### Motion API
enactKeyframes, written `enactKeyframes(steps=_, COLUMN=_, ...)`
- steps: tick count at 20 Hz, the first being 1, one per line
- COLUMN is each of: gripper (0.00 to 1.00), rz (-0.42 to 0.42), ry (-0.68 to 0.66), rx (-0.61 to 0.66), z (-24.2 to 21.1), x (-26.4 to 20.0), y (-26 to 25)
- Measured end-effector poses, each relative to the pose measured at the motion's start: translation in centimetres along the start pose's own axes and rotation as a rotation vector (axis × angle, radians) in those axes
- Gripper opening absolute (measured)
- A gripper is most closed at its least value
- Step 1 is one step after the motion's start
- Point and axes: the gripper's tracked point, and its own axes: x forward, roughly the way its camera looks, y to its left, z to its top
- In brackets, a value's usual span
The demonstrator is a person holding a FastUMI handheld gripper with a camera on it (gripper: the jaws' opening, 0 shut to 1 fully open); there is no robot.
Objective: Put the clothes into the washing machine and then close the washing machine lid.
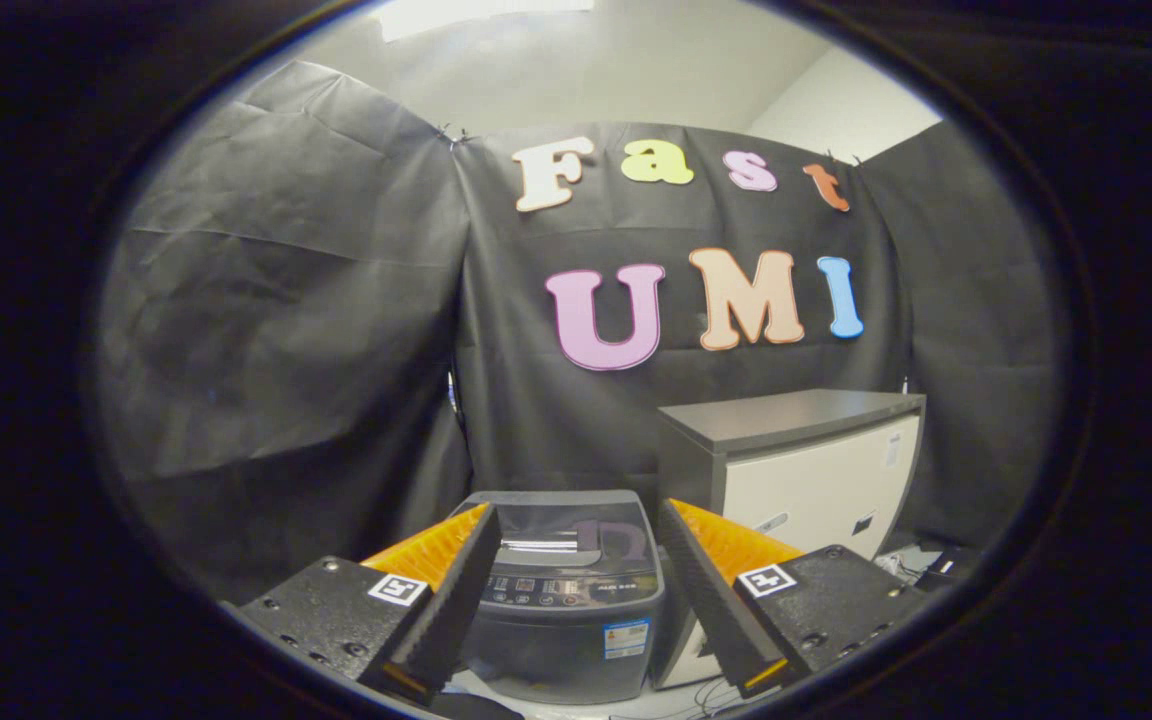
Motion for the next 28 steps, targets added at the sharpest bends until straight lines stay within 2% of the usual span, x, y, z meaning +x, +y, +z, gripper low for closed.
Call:
enactKeyframes(steps=6, gripper=0.97, rz=-0.036, ry=-0.053, rx=0.005, z=2.7, x=-3.1, y=-3.2)
enactKeyframes(steps=11, gripper=0.97, rz=-0.035, ry=-0.057, rx=-0.006, z=2.6, x=-4.6, y=-3.9)
enactKeyframes(steps=18, gripper=0.97, rz=-0.008, ry=-0.099, rx=0.063, z=3.7, x=-4.9, y=-2.7)
enactKeyframes(steps=28, gripper=0.97, rz=0.012, ry=-0.063, rx=0.035, z=2.4, x=-4.5, y=-1.4)
